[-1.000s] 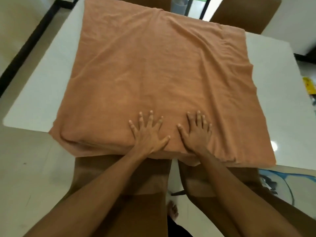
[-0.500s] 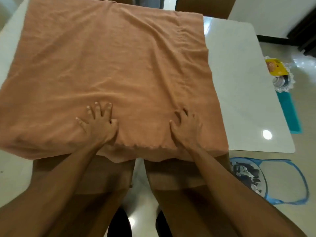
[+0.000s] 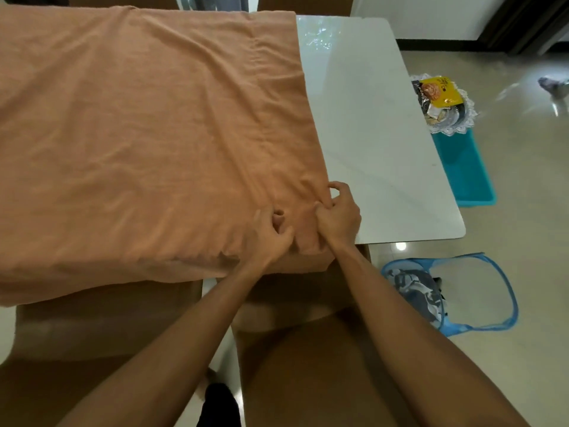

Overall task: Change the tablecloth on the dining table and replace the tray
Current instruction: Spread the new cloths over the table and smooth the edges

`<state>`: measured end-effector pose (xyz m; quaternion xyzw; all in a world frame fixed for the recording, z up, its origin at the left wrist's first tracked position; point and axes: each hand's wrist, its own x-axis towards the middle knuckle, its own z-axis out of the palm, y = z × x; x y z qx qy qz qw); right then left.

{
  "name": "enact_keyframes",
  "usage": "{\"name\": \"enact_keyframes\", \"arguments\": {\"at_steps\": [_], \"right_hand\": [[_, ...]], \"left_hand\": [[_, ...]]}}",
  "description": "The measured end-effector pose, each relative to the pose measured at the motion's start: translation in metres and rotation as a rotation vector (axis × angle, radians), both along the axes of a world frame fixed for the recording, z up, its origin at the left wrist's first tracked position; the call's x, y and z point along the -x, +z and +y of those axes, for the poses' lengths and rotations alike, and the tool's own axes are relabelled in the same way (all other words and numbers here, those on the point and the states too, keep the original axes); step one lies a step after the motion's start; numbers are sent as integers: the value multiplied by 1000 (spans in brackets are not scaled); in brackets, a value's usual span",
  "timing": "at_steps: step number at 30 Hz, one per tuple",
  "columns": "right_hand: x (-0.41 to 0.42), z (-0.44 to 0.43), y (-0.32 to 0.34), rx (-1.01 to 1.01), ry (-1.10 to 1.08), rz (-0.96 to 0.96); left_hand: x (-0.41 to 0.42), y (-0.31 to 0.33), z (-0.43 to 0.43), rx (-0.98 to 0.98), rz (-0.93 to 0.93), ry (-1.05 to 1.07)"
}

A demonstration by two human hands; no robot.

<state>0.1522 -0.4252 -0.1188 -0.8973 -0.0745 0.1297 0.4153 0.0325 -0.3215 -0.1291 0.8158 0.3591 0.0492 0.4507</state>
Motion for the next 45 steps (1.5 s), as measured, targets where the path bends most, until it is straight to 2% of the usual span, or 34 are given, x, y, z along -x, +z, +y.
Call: {"name": "enact_keyframes", "arguments": {"at_steps": [3, 5, 9, 14, 17, 19, 22, 23, 26, 27, 29, 30, 33, 36, 38, 40, 42, 43, 45], "right_hand": [[2, 10, 16, -105, 162, 118], [2, 20, 27, -199, 228, 233], [2, 39, 38, -411, 227, 491], [-2, 66, 33, -539, 112, 632], [-10, 96, 40, -635, 33, 695], [-17, 121, 46, -623, 2, 665], [-31, 150, 50, -595, -7, 617], [-38, 153, 49, -607, -10, 612], [-42, 176, 50, -601, -5, 577], [-43, 182, 47, -578, 7, 557], [-41, 199, 38, -471, 41, 491], [-35, 207, 35, -417, 51, 461], [-25, 230, 23, -340, 18, 440], [-26, 249, 12, -365, -102, 462], [-34, 274, -7, -357, -159, 419], [-42, 302, -24, -319, -193, 337], [-48, 318, -32, -327, -201, 310], [-40, 330, -27, -327, -170, 310], [-22, 347, -13, -279, -133, 337]], "left_hand": [[-10, 18, -16, 303, -25, -141], [-17, 32, -29, 355, -58, -157], [-15, 50, -27, 175, -126, 202], [7, 65, 2, -275, -148, 304], [21, 78, 28, -514, -65, 142], [32, 90, 39, -617, -46, 28], [40, 100, 44, -457, -94, 12], [42, 101, 47, -476, -86, -11], [66, 103, 80, -624, 177, -33], [73, 102, 90, -609, 293, -32], [88, 101, 108, -408, 394, 27], [97, 98, 116, -308, 379, 73], [117, 89, 139, -261, 260, 102], [129, 78, 147, -79, 162, 125], [132, 67, 159, 211, 71, 156], [135, 54, 177, 685, -63, 217], [141, 47, 194, 1003, -18, 291], [146, 43, 208, 1042, 50, 254], [152, 32, 227, 998, 147, 91]]}}
